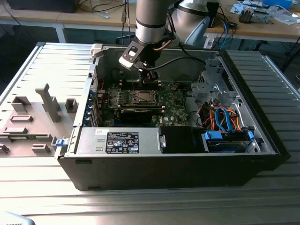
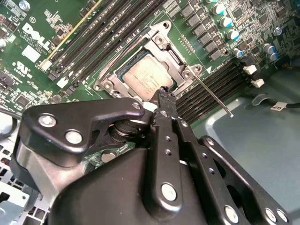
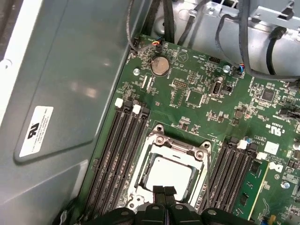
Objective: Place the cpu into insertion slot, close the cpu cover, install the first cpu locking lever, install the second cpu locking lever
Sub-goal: 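Install the first cpu locking lever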
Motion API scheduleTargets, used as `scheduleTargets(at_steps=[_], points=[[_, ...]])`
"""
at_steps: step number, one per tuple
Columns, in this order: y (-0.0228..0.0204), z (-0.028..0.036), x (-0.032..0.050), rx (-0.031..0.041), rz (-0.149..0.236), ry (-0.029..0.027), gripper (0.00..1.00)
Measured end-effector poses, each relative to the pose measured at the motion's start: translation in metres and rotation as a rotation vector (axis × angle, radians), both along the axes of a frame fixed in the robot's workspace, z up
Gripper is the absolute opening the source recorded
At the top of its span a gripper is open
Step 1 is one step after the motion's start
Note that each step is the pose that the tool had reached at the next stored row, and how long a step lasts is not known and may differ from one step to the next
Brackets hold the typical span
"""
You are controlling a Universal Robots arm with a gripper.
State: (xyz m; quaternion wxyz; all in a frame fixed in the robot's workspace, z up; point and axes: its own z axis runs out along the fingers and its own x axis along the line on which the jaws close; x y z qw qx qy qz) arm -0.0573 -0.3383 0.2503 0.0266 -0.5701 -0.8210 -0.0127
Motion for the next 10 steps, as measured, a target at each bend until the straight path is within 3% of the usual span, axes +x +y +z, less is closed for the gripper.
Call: scheduleTargets(at_steps=[10], points=[[0.0000,0.0000,0.0000,0.0000,0.076,0.0000,0.11]])
